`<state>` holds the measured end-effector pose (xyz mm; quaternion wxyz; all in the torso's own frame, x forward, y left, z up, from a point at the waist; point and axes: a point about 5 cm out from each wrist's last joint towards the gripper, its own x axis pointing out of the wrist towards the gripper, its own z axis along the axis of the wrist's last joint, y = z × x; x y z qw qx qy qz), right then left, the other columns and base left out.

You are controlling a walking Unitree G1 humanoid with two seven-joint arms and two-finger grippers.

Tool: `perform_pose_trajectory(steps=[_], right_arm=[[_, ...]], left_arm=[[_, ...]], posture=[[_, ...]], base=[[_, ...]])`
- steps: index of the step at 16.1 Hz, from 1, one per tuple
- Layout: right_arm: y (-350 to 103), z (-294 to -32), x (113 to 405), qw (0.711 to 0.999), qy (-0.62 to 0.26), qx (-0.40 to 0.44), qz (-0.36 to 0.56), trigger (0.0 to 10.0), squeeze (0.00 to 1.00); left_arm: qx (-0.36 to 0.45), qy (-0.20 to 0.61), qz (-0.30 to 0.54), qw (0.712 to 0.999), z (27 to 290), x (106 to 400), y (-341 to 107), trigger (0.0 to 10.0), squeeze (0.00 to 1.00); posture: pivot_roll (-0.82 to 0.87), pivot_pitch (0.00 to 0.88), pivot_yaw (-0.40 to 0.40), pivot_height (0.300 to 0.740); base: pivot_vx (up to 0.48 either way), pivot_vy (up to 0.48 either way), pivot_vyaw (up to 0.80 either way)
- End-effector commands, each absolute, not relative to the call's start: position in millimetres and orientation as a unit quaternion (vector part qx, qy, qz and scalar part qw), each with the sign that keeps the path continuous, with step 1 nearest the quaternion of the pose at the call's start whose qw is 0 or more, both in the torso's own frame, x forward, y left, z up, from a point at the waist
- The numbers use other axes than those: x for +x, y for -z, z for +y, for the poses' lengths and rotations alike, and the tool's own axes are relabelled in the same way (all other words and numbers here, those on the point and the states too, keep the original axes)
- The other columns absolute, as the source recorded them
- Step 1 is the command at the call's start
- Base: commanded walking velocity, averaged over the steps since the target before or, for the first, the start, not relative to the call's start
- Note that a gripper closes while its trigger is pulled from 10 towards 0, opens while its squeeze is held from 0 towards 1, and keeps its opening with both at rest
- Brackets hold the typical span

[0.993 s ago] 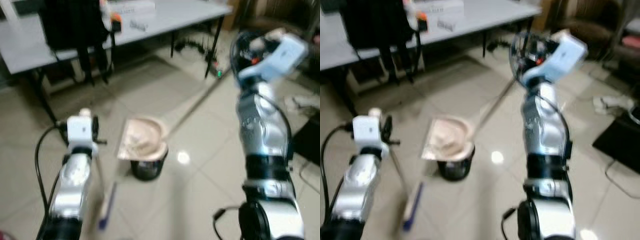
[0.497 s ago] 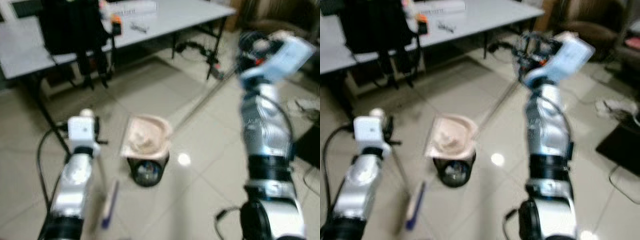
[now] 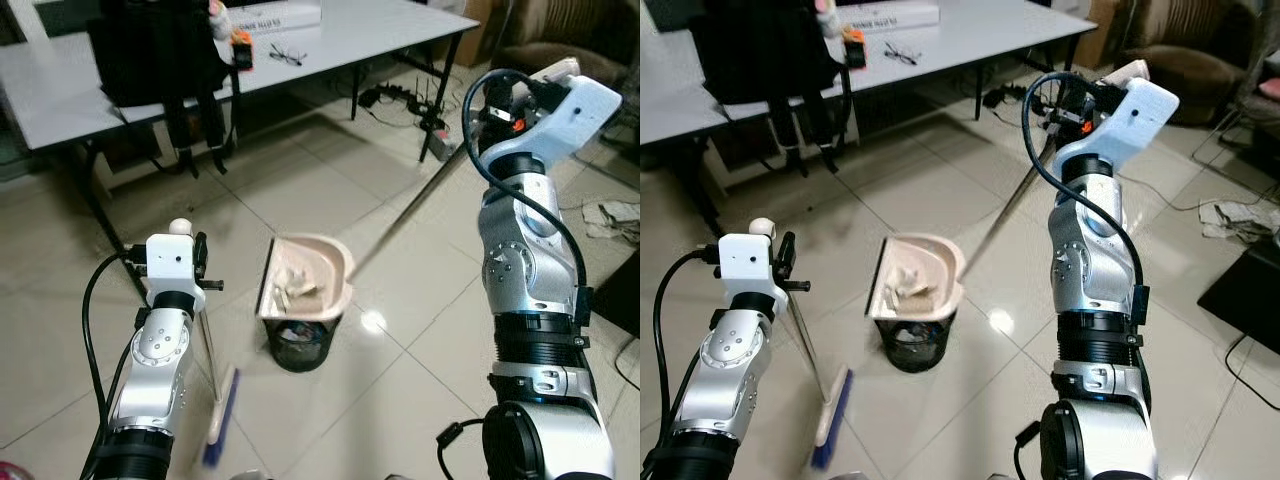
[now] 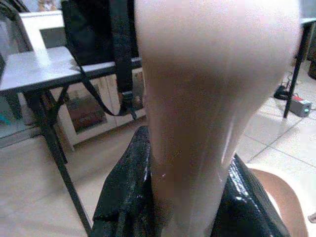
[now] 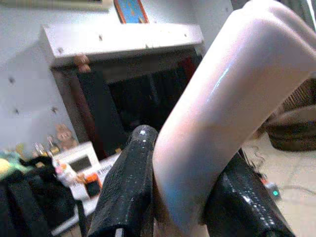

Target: Sweep floor

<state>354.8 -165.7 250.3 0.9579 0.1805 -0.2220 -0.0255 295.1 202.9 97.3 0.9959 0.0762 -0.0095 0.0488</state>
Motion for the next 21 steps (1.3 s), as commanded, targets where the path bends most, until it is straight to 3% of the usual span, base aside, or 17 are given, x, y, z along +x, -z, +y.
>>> perform_pose_trajectory(steps=[1,4,9,14,21], right_arm=[[-263.0,-166.1,352.1,0.947,0.019,0.183,-0.264,10.0,0.00],[-262.4,-154.8,352.0,0.948,-0.010,0.148,-0.283,10.0,0.00],[-263.1,-114.7,352.5,0.935,-0.101,0.081,-0.329,10.0,0.00],[-248.1,-63.1,335.5,0.899,-0.221,-0.049,-0.374,10.0,0.00],[-232.1,-35.0,319.2,0.864,-0.293,-0.093,-0.398,10.0,0.00]], left_arm=[[0.085,-0.050,-0.024,0.995,203.6,298.1,-104.3,10.0,0.00],[0.085,-0.048,-0.025,0.995,203.1,298.6,-104.5,10.0,0.00],[0.083,-0.047,-0.029,0.995,202.2,299.5,-105.1,10.0,0.00],[0.084,-0.048,-0.029,0.995,202.1,299.3,-104.8,10.0,0.00],[0.088,-0.044,-0.026,0.995,200.0,299.6,-103.6,10.0,0.00]], posture=[[-0.02,0.000,0.006,0.740],[-0.02,0.000,0.008,0.740],[-0.02,0.000,0.009,0.740],[-0.01,0.000,0.004,0.740],[-0.01,0.000,0.002,0.740]], base=[[0.000,0.000,0.00],[0.000,0.000,0.00],[0.000,0.000,0.00],[0.000,0.000,0.00],[0.000,0.000,0.00]])
